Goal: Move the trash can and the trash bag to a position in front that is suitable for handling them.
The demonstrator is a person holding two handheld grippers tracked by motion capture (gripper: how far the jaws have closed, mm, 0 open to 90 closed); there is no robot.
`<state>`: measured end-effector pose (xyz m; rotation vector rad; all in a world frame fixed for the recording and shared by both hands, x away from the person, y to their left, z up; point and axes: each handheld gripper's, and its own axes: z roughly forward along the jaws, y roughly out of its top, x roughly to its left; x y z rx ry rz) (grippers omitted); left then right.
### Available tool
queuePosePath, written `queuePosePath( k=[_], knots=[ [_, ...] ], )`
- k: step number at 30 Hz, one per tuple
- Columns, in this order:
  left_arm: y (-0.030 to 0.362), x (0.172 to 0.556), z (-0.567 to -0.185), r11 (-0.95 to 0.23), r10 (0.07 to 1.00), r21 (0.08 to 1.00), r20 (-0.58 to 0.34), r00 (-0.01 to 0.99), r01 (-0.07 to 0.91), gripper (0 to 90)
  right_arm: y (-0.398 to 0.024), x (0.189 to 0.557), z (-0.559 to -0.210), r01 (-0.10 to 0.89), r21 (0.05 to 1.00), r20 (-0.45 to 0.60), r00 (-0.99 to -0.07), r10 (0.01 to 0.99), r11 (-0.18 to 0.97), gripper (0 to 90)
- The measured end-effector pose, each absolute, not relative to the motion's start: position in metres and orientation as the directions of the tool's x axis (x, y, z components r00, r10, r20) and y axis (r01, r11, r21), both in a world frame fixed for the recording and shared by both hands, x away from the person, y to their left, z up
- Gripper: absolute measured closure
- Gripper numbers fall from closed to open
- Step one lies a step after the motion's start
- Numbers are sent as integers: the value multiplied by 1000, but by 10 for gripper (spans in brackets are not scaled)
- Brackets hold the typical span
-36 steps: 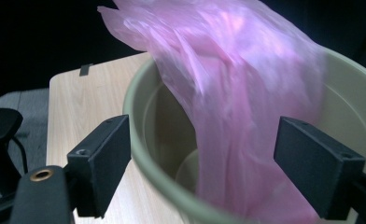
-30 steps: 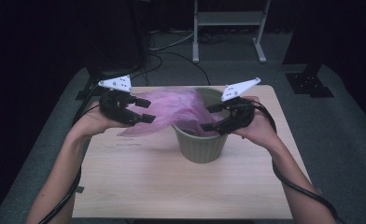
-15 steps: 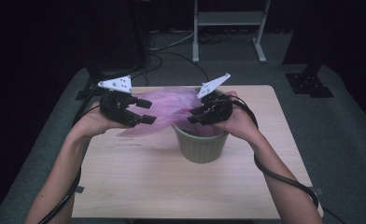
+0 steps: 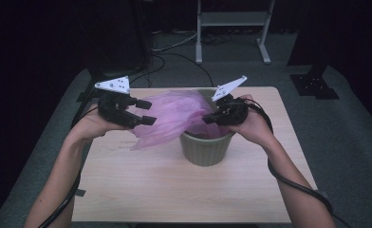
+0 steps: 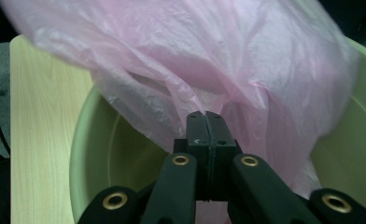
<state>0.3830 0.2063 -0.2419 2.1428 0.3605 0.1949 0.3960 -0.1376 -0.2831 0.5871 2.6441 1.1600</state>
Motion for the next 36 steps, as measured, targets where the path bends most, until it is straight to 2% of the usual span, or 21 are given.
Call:
queuePosePath(
  k=[10,13,19,26,36],
  knots=[
    [210,382,-243,-523,318,834,-1,948,177,337,-162,392,-285,312,740,2,-887,461,596,900],
    [211,382,-244,-521,327,833,-6,945,186,337,-162,391,-284,309,748,14,-892,451,587,791],
    [216,380,-244,-516,336,835,-7,942,190,338,-152,386,-272,252,769,-4,-917,399,587,646],
    [225,378,-244,-520,343,832,-3,939,192,338,-120,381,-258,184,782,-22,-947,321,595,545],
    [243,371,-244,-513,365,834,0,931,201,337,-50,383,-251,110,763,-48,-973,226,637,509]
  ],
)
